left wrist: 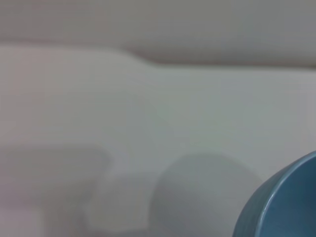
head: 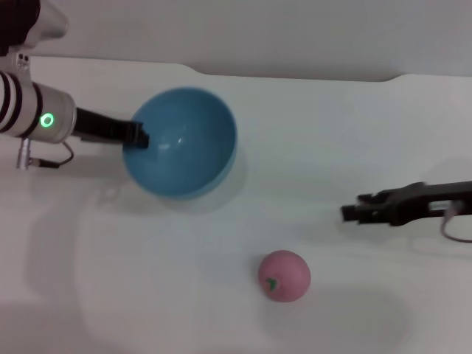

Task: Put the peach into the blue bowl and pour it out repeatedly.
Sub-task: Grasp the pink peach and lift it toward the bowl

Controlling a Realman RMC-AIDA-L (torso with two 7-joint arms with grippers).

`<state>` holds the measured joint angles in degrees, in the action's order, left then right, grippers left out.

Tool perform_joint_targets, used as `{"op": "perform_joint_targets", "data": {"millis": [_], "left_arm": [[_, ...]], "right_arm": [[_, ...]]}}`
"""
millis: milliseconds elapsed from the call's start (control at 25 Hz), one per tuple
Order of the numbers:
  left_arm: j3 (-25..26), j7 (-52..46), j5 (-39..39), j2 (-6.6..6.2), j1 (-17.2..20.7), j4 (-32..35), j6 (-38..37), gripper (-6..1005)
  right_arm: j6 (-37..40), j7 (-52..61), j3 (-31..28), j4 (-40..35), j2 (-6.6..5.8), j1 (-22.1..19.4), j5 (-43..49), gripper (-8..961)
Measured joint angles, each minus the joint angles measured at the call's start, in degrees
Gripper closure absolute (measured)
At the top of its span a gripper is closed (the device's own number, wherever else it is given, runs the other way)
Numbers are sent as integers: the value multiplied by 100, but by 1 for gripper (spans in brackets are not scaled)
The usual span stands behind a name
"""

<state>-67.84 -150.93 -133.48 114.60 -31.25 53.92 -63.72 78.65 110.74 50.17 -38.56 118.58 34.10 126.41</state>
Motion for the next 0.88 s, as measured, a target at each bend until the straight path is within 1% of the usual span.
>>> {"op": "perform_joint_targets", "data": {"millis": [80,160,240,360,680,880], "left_arm": [[82,-251,-398,53,23,234,-375,1000],[217,-296,-590,133,74,497,-641,1000],[279,-313,-651,158,93,578,-709,1000],[347,-346,-720,177,102,629,-773,1000],[310,-358,-937,287,81,786,-808,1000],[248,-360,-982,307,4,817,-821,1000]], "right_arm": [[-140,101,345,201,17,295,168,399],[-227,119,662,370,21,522,186,399],[-271,119,993,457,34,710,179,398],[-291,119,1383,517,58,879,115,398],[-314,123,2533,593,62,987,-413,402],[-650,198,3107,708,97,1024,-572,416]]}}
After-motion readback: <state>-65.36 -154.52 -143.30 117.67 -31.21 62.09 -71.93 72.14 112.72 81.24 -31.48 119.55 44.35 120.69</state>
